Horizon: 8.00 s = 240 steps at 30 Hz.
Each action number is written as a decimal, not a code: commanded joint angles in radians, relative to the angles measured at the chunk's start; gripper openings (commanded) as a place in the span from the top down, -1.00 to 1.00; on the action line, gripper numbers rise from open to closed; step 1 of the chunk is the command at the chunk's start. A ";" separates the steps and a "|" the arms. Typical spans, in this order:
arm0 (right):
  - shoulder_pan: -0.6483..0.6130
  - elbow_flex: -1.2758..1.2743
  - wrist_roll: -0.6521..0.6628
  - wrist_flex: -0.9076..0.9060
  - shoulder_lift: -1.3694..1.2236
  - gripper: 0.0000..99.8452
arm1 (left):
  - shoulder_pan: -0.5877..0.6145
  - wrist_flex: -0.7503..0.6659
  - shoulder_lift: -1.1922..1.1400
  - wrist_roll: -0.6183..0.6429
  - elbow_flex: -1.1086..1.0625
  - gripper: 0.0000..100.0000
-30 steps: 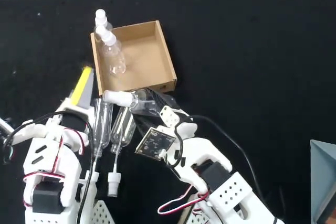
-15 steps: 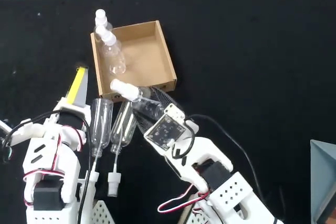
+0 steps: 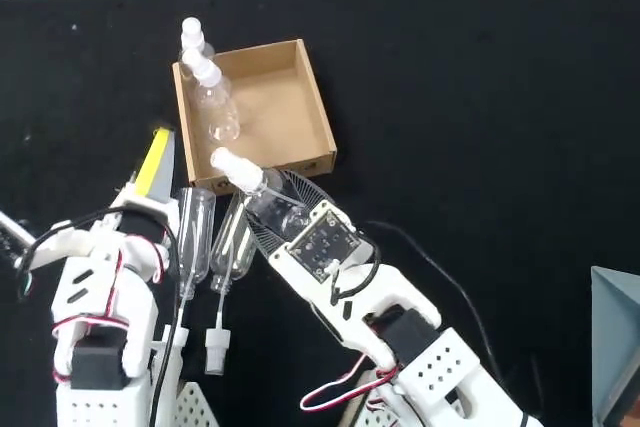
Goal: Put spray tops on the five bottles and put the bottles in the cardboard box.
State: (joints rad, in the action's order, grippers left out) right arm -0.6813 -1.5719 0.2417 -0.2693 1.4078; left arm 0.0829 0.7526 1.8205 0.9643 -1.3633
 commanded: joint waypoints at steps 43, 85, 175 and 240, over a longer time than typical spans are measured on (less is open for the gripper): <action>-0.014 0.091 0.072 0.026 0.030 0.81 | -0.297 -0.130 0.005 -0.417 -0.111 0.57; 0.061 0.096 0.066 0.034 0.030 0.81 | -0.242 -0.140 0.006 -0.457 -0.099 0.57; 0.098 0.811 -0.209 -0.034 -0.702 0.81 | 0.341 -0.245 0.005 -0.783 -0.337 0.94; 0.032 0.819 -0.210 0.494 -1.380 0.81 | 0.335 -0.244 0.003 -0.783 -0.337 0.94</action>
State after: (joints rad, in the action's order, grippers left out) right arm -0.6276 -0.8401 0.0391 0.1910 0.0422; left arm 0.4158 0.5363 1.8159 0.1910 -1.6747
